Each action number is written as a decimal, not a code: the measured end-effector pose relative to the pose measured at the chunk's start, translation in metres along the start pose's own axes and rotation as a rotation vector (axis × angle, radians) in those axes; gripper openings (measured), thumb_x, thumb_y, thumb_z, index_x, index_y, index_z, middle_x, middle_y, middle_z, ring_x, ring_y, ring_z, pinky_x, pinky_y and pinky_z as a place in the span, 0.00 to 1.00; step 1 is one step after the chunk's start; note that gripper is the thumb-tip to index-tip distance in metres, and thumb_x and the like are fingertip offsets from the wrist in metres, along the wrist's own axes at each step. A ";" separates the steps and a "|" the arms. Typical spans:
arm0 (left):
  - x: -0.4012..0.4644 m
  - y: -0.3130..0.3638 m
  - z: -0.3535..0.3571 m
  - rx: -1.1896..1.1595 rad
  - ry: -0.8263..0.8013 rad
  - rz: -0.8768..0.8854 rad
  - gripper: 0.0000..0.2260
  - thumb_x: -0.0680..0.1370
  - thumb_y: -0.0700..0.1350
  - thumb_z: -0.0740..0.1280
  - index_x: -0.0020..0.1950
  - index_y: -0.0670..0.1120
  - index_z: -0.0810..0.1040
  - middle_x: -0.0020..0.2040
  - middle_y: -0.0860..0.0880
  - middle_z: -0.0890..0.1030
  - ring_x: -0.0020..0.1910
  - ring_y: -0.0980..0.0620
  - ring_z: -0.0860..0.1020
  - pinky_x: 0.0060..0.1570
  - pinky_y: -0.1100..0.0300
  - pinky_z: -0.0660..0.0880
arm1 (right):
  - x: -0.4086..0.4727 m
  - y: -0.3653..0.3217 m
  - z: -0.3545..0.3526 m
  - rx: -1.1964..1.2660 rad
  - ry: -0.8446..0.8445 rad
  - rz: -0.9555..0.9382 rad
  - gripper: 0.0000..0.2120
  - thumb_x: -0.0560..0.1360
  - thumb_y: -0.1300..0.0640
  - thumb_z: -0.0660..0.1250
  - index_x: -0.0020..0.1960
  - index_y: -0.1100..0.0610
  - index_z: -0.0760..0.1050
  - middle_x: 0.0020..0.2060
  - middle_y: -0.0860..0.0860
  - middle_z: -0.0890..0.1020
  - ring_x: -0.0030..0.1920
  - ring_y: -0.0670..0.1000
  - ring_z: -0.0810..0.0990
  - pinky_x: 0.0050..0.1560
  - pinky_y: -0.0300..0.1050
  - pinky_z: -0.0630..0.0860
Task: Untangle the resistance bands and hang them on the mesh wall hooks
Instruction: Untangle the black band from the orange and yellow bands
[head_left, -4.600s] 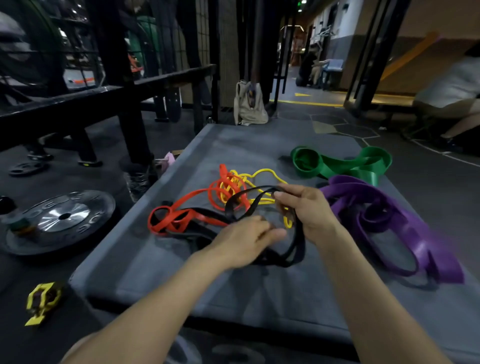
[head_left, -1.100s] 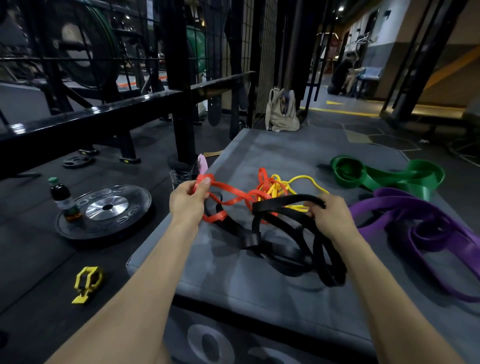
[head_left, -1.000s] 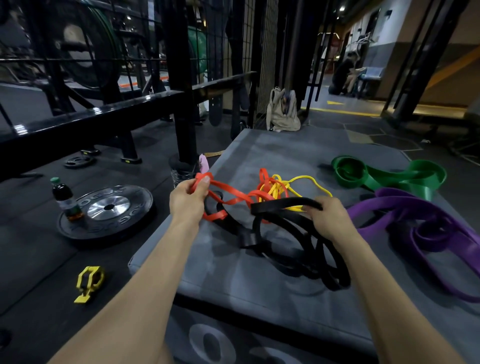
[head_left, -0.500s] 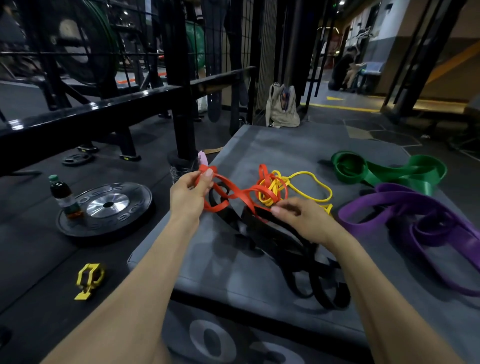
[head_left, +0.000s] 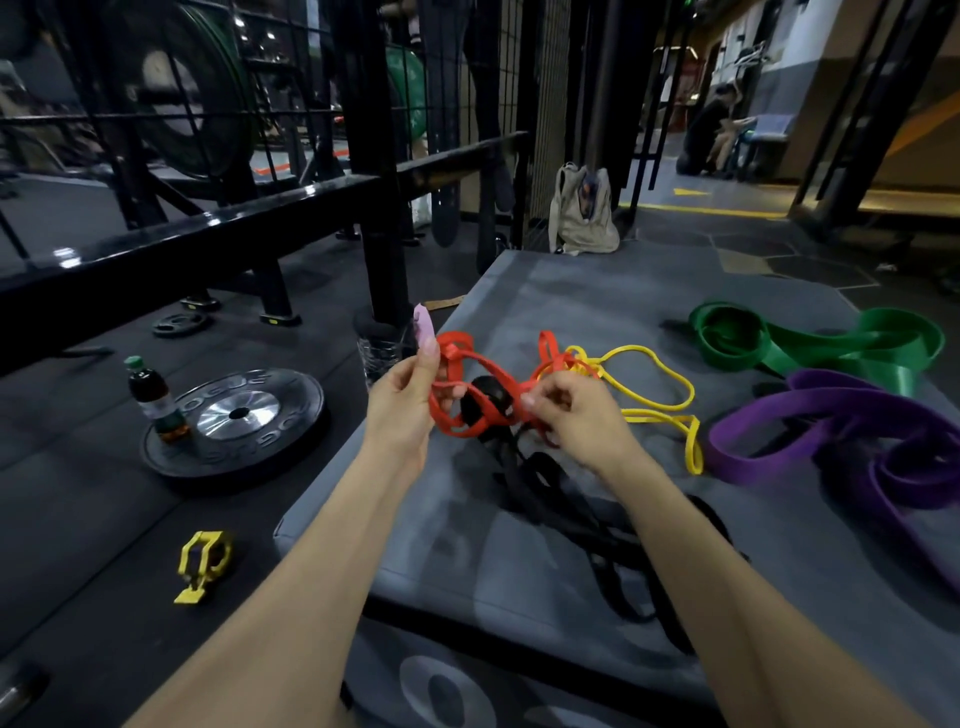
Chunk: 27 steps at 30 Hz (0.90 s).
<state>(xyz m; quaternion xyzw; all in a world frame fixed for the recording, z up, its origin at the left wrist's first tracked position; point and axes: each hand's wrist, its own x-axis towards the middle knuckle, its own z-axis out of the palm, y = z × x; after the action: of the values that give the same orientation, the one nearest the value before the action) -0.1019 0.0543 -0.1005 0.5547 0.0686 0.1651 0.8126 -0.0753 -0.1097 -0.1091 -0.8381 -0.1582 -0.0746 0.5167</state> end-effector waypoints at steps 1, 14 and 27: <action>0.002 -0.001 -0.003 0.036 -0.007 0.009 0.11 0.78 0.50 0.63 0.43 0.44 0.80 0.39 0.48 0.80 0.30 0.56 0.74 0.32 0.67 0.70 | 0.002 -0.001 -0.002 0.039 0.037 0.008 0.11 0.75 0.63 0.66 0.36 0.53 0.72 0.31 0.50 0.75 0.28 0.39 0.72 0.36 0.38 0.69; 0.000 0.002 -0.018 0.276 0.013 0.120 0.07 0.74 0.47 0.69 0.46 0.44 0.82 0.39 0.51 0.83 0.31 0.64 0.76 0.35 0.69 0.72 | 0.016 -0.004 0.002 0.099 0.280 0.066 0.14 0.79 0.61 0.60 0.36 0.51 0.66 0.33 0.51 0.74 0.37 0.50 0.72 0.43 0.45 0.69; -0.015 0.020 -0.005 0.053 -0.262 0.004 0.17 0.81 0.46 0.54 0.48 0.46 0.83 0.47 0.49 0.83 0.45 0.58 0.80 0.50 0.59 0.73 | -0.004 -0.032 0.016 0.219 -0.159 0.009 0.20 0.66 0.35 0.60 0.47 0.49 0.74 0.38 0.44 0.79 0.40 0.45 0.77 0.45 0.42 0.74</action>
<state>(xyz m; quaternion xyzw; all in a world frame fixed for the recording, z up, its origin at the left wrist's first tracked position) -0.1211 0.0604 -0.0856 0.5928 -0.0348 0.0910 0.7994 -0.0904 -0.0833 -0.0907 -0.7806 -0.2020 0.0120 0.5913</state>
